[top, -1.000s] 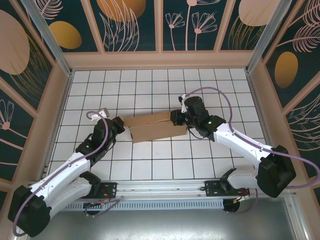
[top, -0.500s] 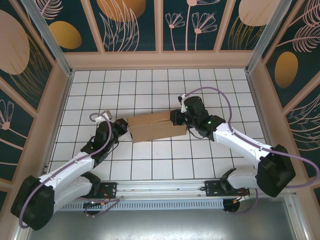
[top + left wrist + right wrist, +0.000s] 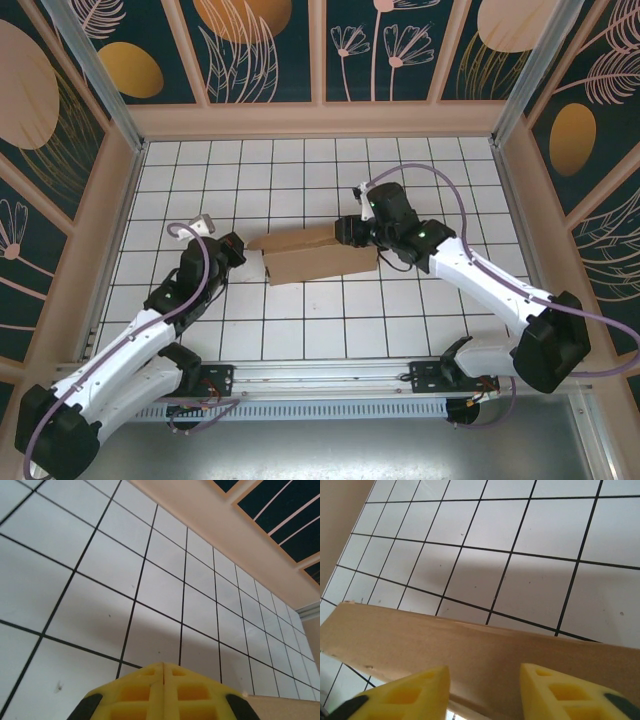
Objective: Fold the paper box
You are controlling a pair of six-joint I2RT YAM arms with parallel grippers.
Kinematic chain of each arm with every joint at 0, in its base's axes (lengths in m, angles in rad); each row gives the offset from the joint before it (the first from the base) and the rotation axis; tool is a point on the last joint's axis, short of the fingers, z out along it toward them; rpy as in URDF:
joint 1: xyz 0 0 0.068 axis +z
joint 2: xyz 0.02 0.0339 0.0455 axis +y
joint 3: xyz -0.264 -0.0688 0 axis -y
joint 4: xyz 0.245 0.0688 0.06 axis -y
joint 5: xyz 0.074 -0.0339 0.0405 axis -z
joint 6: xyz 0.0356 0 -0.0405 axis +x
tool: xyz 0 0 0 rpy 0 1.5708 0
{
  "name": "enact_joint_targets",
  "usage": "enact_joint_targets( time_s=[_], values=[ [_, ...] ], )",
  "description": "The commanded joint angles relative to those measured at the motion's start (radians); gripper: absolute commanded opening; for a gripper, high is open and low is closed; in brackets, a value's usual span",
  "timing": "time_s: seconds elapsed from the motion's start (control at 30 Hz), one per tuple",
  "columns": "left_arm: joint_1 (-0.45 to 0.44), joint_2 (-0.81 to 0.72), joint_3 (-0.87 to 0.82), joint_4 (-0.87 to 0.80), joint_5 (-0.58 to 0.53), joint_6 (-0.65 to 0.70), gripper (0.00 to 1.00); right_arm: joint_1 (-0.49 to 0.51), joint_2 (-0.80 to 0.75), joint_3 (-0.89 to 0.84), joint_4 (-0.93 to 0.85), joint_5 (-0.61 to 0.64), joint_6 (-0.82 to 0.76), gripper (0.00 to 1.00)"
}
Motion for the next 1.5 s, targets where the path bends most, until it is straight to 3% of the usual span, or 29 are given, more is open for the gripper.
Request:
enact_joint_targets(
  time_s=[0.0,0.17,0.33,0.47,0.5,0.63,0.8,0.9,1.07,1.2,1.47],
  values=[
    [-0.005,0.005,0.075,-0.067,-0.018,0.104,0.07,-0.017,-0.006,0.081,-0.096,0.02,-0.088,0.48],
    [-0.005,0.025,0.169,-0.11,0.071,0.268,0.29,-0.047,-0.052,0.11,-0.132,0.028,-0.242,0.55],
    [-0.006,0.025,0.227,-0.159,0.172,0.376,0.42,-0.111,-0.146,0.072,-0.101,0.128,-0.427,0.49],
    [-0.006,0.057,0.27,-0.217,0.305,0.451,0.43,-0.248,-0.261,-0.05,-0.02,0.002,-0.672,0.43],
    [-0.006,0.065,0.279,-0.238,0.318,0.467,0.42,-0.26,-0.289,-0.089,0.013,0.018,-0.738,0.42],
    [-0.006,0.058,0.299,-0.292,0.299,0.519,0.4,-0.288,-0.337,-0.2,0.08,-0.035,-1.036,0.38],
    [-0.006,-0.043,0.264,-0.262,0.277,0.608,0.43,-0.444,-0.399,-0.319,0.249,-0.282,-1.228,0.39],
    [-0.006,-0.093,0.25,-0.261,0.282,0.72,0.46,-0.536,-0.385,-0.333,0.265,-0.429,-1.304,0.44],
    [-0.007,-0.12,0.229,-0.277,0.344,0.832,0.48,-0.569,-0.298,-0.285,0.152,-0.571,-1.424,0.47],
    [-0.007,-0.144,0.209,-0.264,0.336,0.846,0.49,-0.552,-0.246,-0.261,0.119,-0.581,-1.448,0.45],
    [-0.006,-0.146,0.206,-0.252,0.315,0.853,0.49,-0.536,-0.227,-0.29,0.214,-0.554,-1.402,0.38]
  ],
)
